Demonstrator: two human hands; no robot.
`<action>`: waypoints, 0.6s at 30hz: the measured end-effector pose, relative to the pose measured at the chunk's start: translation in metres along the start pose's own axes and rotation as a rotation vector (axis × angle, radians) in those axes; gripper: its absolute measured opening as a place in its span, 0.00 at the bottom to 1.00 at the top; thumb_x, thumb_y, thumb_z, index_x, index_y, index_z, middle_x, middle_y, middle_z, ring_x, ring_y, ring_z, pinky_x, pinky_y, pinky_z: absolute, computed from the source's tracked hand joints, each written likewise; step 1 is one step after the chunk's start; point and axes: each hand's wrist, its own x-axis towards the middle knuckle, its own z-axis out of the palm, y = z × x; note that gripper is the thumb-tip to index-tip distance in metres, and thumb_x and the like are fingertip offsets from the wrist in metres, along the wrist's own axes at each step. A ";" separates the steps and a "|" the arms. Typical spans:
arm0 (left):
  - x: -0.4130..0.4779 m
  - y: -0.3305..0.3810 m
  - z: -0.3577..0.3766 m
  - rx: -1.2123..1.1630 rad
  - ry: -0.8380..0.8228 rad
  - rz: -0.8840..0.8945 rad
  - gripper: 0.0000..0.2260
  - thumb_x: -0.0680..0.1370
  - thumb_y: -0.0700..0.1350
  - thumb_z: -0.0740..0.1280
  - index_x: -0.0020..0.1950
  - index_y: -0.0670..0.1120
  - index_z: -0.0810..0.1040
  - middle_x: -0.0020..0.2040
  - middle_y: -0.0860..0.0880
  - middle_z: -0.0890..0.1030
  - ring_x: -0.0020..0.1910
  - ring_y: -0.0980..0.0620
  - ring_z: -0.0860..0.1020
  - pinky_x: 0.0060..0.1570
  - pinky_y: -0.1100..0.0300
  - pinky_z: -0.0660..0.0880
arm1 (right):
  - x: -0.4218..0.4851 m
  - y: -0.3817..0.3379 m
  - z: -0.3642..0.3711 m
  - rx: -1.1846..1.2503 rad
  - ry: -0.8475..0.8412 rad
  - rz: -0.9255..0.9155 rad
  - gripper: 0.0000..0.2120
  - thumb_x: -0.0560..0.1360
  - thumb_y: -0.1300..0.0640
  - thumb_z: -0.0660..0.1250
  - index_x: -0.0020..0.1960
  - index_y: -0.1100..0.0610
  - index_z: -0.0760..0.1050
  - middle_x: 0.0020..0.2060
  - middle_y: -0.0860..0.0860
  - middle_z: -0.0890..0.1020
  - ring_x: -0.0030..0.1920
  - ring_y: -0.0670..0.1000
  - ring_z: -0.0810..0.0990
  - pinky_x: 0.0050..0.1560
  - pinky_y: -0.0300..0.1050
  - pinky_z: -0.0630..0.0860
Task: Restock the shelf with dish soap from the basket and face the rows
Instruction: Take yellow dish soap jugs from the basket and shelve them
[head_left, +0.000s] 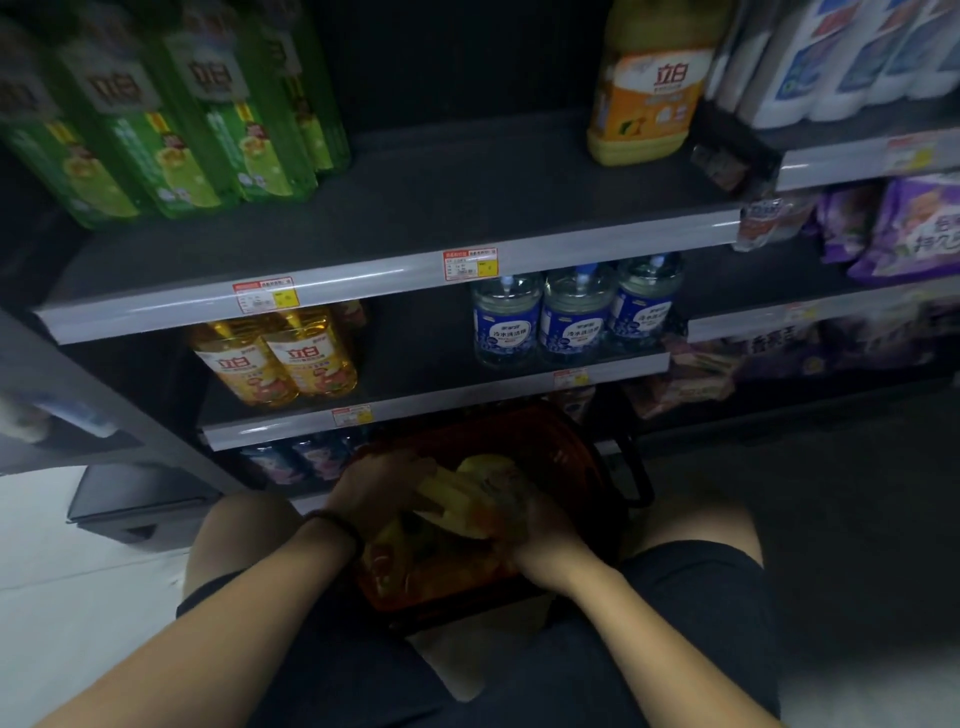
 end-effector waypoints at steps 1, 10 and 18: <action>0.000 0.003 -0.006 -0.033 0.034 -0.001 0.20 0.79 0.57 0.72 0.68 0.51 0.80 0.66 0.49 0.81 0.65 0.47 0.80 0.62 0.54 0.77 | -0.009 -0.011 -0.008 0.000 -0.002 -0.011 0.55 0.64 0.28 0.72 0.85 0.38 0.53 0.83 0.48 0.63 0.83 0.56 0.63 0.81 0.56 0.66; -0.016 0.021 -0.082 -0.262 0.419 0.011 0.25 0.72 0.72 0.66 0.44 0.49 0.80 0.39 0.55 0.79 0.40 0.52 0.80 0.39 0.56 0.74 | -0.057 -0.094 -0.081 0.107 0.160 -0.305 0.47 0.69 0.46 0.84 0.81 0.42 0.63 0.73 0.40 0.73 0.73 0.43 0.72 0.70 0.37 0.68; -0.044 0.049 -0.216 -0.426 0.646 -0.006 0.15 0.71 0.65 0.74 0.37 0.56 0.77 0.30 0.57 0.78 0.35 0.65 0.78 0.32 0.69 0.68 | -0.096 -0.189 -0.162 0.209 0.282 -0.506 0.37 0.64 0.46 0.87 0.68 0.36 0.73 0.61 0.38 0.84 0.63 0.36 0.81 0.64 0.41 0.80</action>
